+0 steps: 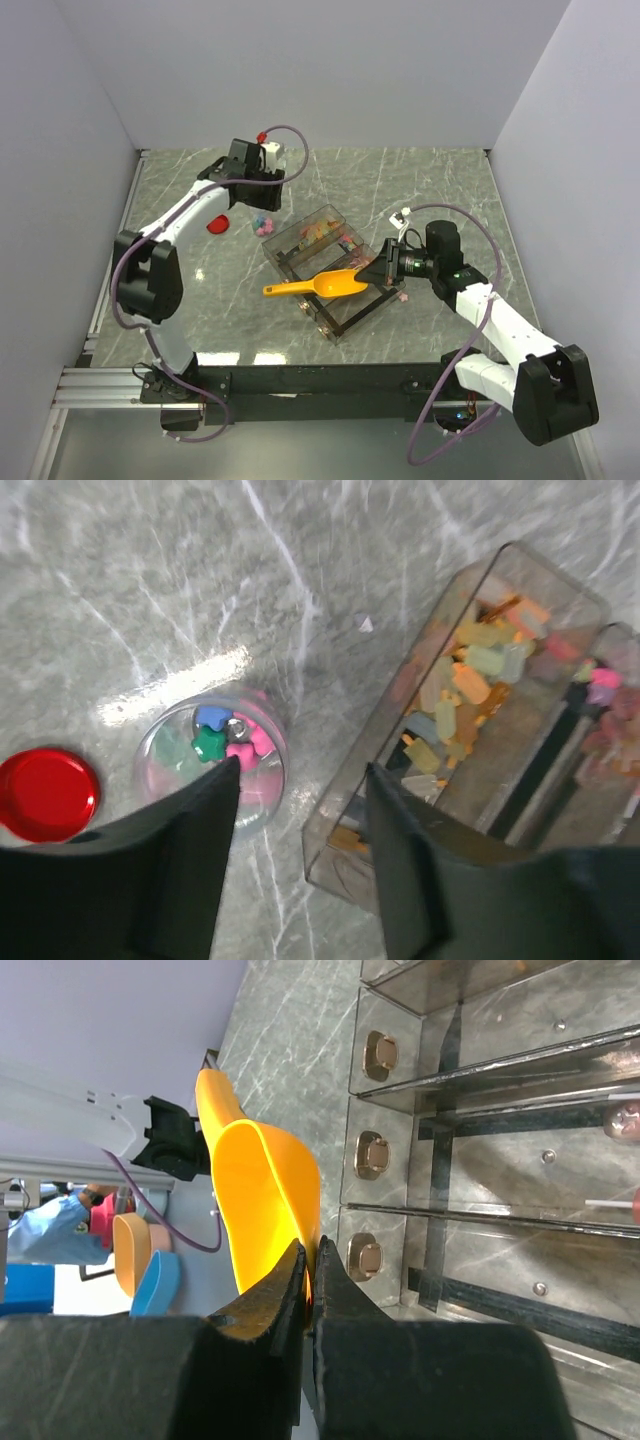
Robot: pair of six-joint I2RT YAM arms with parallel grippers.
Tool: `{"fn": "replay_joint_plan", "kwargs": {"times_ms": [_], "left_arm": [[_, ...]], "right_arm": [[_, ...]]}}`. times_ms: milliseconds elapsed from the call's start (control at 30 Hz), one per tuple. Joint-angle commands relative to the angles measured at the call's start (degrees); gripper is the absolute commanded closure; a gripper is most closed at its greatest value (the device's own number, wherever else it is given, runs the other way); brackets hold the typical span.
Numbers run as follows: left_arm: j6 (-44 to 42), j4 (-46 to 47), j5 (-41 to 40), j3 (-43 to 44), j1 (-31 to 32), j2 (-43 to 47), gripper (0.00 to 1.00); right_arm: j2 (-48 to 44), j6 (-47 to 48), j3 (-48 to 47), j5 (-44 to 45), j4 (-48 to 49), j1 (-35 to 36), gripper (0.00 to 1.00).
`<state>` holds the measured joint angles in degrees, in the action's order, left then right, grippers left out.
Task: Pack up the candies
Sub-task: Move the packing bottle to the center of the board.
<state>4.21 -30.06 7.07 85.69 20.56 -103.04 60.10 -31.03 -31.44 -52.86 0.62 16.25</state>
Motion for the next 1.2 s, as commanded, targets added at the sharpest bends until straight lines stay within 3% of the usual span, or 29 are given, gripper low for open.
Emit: {"fn": "replay_joint_plan", "kwargs": {"times_ms": [0,167,333,533,800,1000,1167], "left_arm": [[0.9,1.3,-0.6,-0.2,0.3,8.1,0.41],[-2.6,5.8,1.6,-8.2,0.3,21.7,0.25],[-12.2,12.7,6.7,-24.3,0.4,37.2,0.18],[-16.5,16.9,18.0,-38.0,0.4,55.6,0.12],[-21.4,14.9,33.5,-44.1,0.6,63.2,0.09],[-26.5,11.1,41.2,-44.2,1.6,61.7,0.1],[-28.5,9.1,42.5,-43.9,2.7,59.4,0.14]], "right_arm": [[-1.3,-1.2,-2.0,0.4,0.9,0.2,1.0],[1.1,-3.2,-4.8,-0.5,1.2,0.1,1.0],[4.2,-3.9,-8.3,-2.0,1.5,0.0,1.0],[7.9,-5.0,-11.4,-4.3,2.5,-0.1,1.0],[11.8,-3.8,-13.0,-6.7,3.9,0.0,1.0],[13.3,-1.4,-12.9,-11.6,5.0,0.1,1.0],[13.9,1.4,-13.8,-13.6,3.3,0.1,1.0]]}}
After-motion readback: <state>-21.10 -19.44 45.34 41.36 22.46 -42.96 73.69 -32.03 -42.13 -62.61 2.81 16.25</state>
